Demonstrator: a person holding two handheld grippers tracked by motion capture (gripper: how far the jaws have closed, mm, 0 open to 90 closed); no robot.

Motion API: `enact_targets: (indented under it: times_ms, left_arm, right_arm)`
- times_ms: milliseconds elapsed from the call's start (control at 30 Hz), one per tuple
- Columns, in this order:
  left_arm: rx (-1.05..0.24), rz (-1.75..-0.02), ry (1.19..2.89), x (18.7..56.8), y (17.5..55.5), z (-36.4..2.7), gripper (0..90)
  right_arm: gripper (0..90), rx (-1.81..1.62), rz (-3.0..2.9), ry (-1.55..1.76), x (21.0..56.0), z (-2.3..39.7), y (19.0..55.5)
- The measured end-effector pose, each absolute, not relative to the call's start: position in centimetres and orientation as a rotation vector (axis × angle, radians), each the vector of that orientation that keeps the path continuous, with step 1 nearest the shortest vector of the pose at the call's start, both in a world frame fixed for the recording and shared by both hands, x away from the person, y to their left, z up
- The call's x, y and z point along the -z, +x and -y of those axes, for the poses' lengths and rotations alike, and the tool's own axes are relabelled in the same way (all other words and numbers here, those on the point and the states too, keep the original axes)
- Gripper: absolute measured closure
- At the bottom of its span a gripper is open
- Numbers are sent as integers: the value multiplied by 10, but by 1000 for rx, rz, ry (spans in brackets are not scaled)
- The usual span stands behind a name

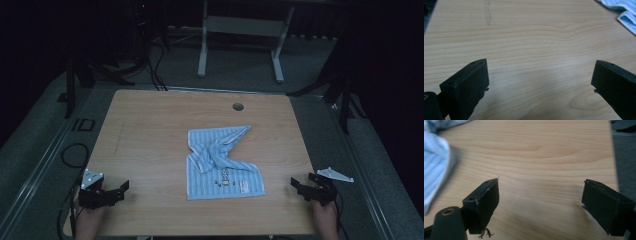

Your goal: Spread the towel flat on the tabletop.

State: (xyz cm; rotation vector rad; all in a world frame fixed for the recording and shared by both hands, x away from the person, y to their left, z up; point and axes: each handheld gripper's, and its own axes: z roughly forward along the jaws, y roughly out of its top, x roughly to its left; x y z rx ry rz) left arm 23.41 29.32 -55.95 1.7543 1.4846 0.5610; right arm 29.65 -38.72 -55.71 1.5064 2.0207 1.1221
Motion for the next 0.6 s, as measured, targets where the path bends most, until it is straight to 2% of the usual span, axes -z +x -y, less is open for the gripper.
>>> enact_targets:
  times_ms: [200, 500, 600]
  left_arm:
    - [-538, -1467, 1816, 561, 235, -289, 12]
    - [-453, -1454, 1991, 552, 240, -277, 12]
    - [-459, -1446, 2042, 550, 243, -267, 12]
  right_arm:
    - [140, -1130, -2025, 1489, 557, 387, 295]
    - [115, -1095, -2180, 1434, 555, 377, 301]
    - [110, -1101, -2227, 1407, 552, 369, 300]
